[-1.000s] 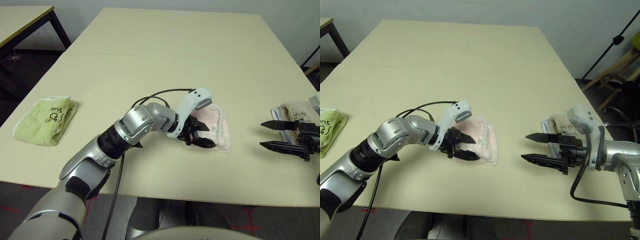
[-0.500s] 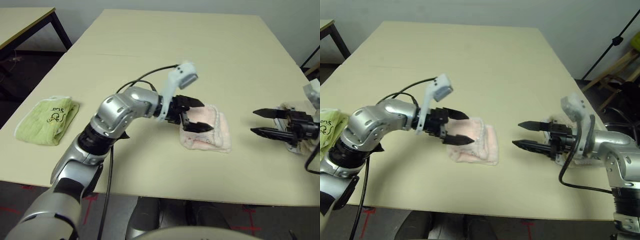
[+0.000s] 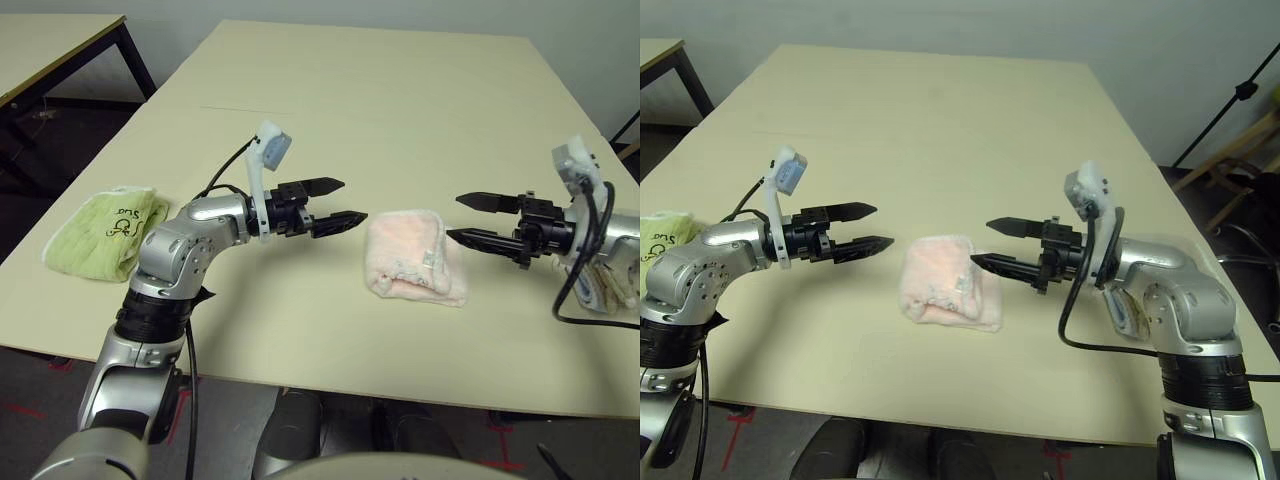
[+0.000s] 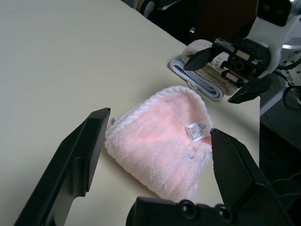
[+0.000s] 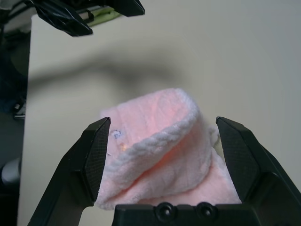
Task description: Fold the towel and set it aside.
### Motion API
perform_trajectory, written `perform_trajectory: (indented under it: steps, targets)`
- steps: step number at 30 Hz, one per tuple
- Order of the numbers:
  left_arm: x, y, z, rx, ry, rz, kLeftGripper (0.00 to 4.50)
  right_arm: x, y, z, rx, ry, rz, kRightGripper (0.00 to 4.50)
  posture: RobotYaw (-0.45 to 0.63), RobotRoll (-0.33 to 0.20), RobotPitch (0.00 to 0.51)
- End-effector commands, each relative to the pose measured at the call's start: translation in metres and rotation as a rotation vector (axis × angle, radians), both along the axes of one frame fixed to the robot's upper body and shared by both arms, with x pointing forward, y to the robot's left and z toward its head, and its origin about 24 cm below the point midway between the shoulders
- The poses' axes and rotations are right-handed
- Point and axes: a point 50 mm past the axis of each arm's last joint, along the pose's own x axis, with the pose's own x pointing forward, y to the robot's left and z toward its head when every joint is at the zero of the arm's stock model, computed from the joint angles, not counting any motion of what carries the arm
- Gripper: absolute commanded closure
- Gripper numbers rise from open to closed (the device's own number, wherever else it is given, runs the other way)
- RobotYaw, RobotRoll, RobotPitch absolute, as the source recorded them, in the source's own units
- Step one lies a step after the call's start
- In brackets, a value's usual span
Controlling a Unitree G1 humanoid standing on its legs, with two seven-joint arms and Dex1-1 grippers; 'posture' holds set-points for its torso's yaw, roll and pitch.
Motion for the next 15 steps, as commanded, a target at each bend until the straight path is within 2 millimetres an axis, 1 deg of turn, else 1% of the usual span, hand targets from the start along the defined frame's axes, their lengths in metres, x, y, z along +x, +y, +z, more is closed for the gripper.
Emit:
perform_trajectory:
  steps: [1, 3, 6, 8, 11, 12, 13, 15]
  targets:
    - [0.003, 0.0, -0.006, 0.017, 0.01, -0.015, 0.2, 0.003, 0.01, -0.001, -0.005, -0.013, 0.041, 0.18, 0.17, 0.0, 0.092]
    - [0.004, -0.003, -0.01, 0.024, 0.019, -0.027, 0.65, 0.004, 0.017, 0.0, 0.015, -0.011, 0.077, 0.6, 0.16, 0.0, 0.094]
    - [0.005, -0.009, -0.016, 0.042, 0.033, -0.045, 1.68, 0.005, 0.029, 0.001, 0.049, -0.016, 0.122, 1.7, 0.17, 0.0, 0.095]
    - [0.005, -0.011, -0.02, 0.078, 0.028, -0.06, 2.42, 0.005, 0.032, 0.002, 0.054, -0.022, 0.132, 2.55, 0.16, 0.0, 0.094]
    - [0.004, -0.011, -0.025, 0.109, 0.023, -0.092, 3.49, 0.006, 0.038, 0.001, 0.054, -0.016, 0.161, 3.68, 0.16, 0.0, 0.094]
    - [0.003, -0.012, -0.025, 0.103, 0.026, -0.093, 3.75, 0.006, 0.039, 0.0, 0.049, -0.016, 0.165, 4.07, 0.16, 0.0, 0.092]
    - [0.003, -0.014, -0.027, 0.103, 0.027, -0.097, 3.75, 0.006, 0.04, -0.003, 0.031, -0.012, 0.173, 4.48, 0.17, 0.0, 0.091]
    - [0.002, -0.021, -0.035, 0.117, 0.029, -0.109, 3.75, 0.005, 0.042, -0.01, 0.004, -0.003, 0.182, 4.48, 0.18, 0.0, 0.092]
